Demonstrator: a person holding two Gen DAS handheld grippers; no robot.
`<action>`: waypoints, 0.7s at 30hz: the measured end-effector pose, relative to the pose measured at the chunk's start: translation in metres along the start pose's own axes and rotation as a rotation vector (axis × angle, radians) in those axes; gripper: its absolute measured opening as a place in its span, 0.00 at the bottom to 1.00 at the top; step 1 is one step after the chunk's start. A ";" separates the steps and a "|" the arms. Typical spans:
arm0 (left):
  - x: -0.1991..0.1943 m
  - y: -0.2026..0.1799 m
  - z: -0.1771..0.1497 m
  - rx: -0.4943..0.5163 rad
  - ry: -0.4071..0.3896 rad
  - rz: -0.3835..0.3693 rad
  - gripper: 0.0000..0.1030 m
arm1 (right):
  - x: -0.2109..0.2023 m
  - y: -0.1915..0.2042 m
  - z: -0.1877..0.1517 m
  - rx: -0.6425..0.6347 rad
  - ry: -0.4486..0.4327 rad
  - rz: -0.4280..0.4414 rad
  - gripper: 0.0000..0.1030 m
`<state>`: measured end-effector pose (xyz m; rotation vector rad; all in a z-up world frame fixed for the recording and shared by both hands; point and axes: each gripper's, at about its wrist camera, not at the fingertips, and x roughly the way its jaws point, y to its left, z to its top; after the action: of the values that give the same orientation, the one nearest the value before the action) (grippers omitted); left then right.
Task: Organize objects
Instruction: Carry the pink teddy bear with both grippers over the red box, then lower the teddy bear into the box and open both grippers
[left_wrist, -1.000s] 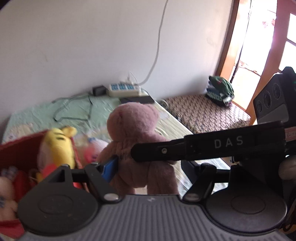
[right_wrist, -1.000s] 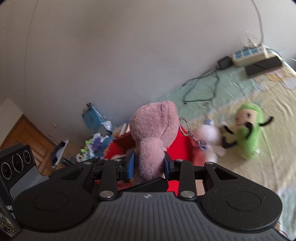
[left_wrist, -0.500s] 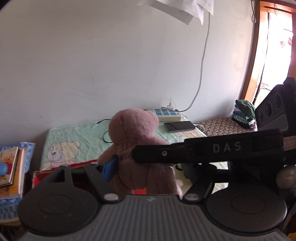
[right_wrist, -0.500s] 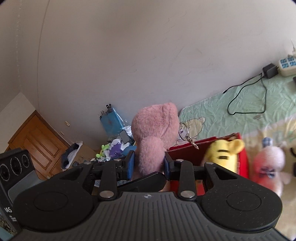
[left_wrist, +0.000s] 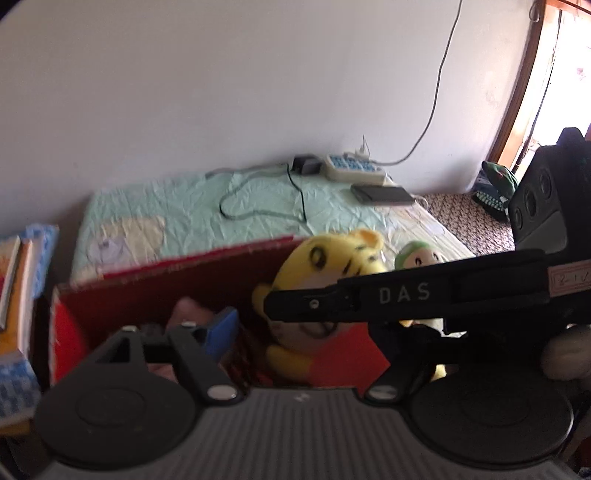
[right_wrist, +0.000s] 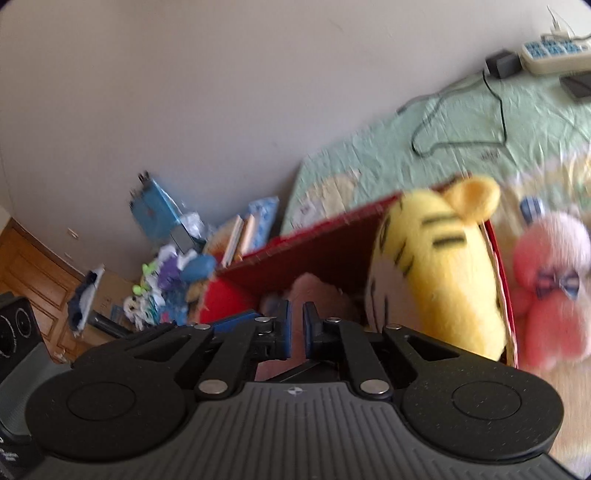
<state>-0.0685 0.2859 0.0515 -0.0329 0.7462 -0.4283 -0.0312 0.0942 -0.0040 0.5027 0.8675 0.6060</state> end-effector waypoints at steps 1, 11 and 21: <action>0.001 0.002 -0.004 0.002 0.005 0.003 0.77 | 0.000 0.000 -0.002 -0.004 0.001 0.002 0.10; -0.005 0.036 -0.029 -0.088 0.022 0.056 0.73 | 0.009 -0.003 -0.007 -0.023 0.025 -0.052 0.12; 0.014 0.053 -0.044 -0.167 0.102 0.010 0.75 | 0.005 -0.004 -0.008 -0.029 0.009 -0.063 0.14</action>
<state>-0.0689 0.3338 0.0006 -0.1645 0.8814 -0.3598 -0.0339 0.0961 -0.0131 0.4452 0.8784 0.5625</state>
